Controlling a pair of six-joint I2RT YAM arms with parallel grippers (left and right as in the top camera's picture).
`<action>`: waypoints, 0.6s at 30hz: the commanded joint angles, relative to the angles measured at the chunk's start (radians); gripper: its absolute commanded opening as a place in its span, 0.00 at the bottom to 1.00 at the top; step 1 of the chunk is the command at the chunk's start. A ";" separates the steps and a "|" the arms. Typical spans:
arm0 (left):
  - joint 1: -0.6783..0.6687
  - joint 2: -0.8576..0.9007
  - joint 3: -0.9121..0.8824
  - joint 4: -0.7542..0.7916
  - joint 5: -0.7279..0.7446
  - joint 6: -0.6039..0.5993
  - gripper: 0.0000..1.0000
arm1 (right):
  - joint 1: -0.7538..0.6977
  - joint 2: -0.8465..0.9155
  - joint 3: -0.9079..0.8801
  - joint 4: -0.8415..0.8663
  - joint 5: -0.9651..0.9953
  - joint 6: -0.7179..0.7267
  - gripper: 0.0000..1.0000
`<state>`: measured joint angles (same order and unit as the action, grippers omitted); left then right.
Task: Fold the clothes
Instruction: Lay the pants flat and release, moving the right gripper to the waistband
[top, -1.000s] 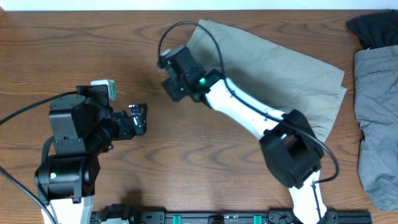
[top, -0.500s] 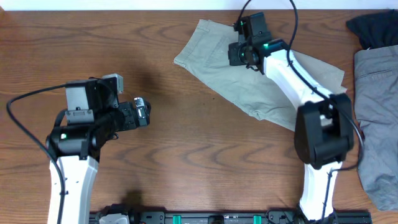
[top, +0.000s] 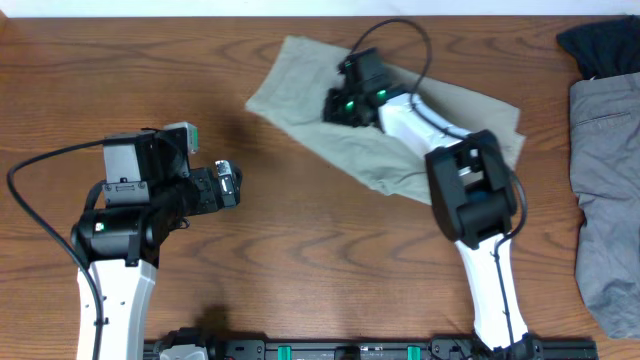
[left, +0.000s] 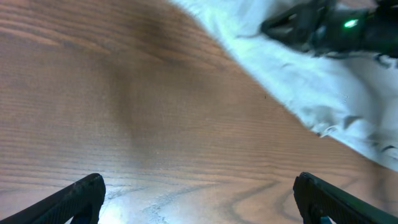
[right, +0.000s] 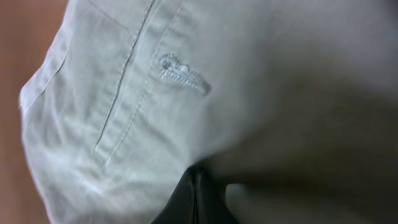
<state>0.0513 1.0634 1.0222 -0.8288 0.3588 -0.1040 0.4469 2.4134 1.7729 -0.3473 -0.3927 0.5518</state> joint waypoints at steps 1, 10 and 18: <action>0.004 -0.021 0.018 0.007 -0.014 0.009 0.98 | 0.117 0.108 -0.061 -0.090 -0.134 -0.029 0.03; 0.004 -0.019 0.018 -0.020 -0.059 0.009 0.98 | 0.118 -0.043 -0.052 -0.325 -0.129 -0.076 0.01; 0.004 0.071 0.016 -0.023 -0.065 0.009 0.98 | -0.025 -0.286 -0.052 -0.377 -0.101 -0.425 0.18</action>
<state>0.0513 1.0843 1.0222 -0.8494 0.3096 -0.1040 0.4881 2.2597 1.7153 -0.7139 -0.5323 0.3168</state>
